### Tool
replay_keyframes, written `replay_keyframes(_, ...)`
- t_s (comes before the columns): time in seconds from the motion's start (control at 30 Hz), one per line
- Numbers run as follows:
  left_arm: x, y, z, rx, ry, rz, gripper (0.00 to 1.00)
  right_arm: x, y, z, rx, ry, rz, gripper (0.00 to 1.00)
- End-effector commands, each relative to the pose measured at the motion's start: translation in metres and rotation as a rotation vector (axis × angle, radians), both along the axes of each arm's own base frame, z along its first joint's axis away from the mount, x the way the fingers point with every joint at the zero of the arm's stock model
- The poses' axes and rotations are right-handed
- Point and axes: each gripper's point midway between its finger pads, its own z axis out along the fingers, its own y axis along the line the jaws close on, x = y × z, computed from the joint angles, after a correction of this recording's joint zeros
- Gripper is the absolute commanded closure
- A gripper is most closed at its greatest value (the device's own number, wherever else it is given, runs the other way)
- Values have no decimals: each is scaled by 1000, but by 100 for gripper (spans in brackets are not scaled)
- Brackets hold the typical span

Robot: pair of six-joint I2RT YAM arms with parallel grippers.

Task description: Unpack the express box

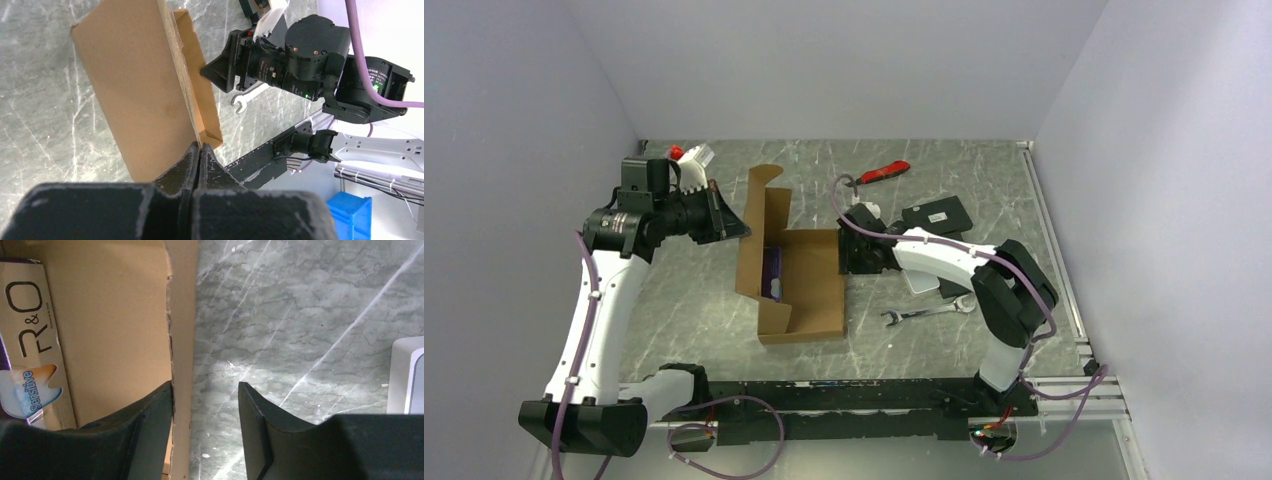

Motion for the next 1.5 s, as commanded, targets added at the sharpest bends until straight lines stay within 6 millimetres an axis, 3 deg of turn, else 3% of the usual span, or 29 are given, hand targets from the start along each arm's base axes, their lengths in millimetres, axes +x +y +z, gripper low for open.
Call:
replay_keyframes(0.0, 8, 9, 24, 52, -110, 26, 100, 12, -19, 10, 2, -77, -104, 52)
replay_keyframes(0.23, 13, 18, 33, 77, -137, 94, 100, 13, -38, 6, -27, -91, -143, 67)
replay_keyframes(0.37, 22, 41, 17, 196, -111, 174, 100, 12, -40, 11, -12, -95, -141, 75)
replay_keyframes(0.7, 34, 87, -28, 423, -2, 284, 95, 9, -40, 15, 5, -100, -138, 80)
replay_keyframes(0.87, 32, 76, -27, 353, -19, 239, 95, 12, -40, 20, 1, -122, -120, 80)
replay_keyframes(0.97, 31, 70, -24, 321, -29, 229, 97, 19, -44, 24, -47, -143, -101, 73)
replay_keyframes(1.03, 29, 71, -23, 323, -28, 236, 98, 22, -49, 31, -119, -163, -91, 64)
replay_keyframes(1.2, 23, 67, -19, 298, -38, 229, 100, 29, -44, 83, -239, -317, -74, 32)
replay_keyframes(1.33, 20, 65, -18, 284, -36, 224, 100, 15, -3, 110, -120, -341, 4, 20)
replay_keyframes(1.47, 20, 65, -20, 282, -33, 222, 100, -1, 57, 108, 164, -247, 101, 15)
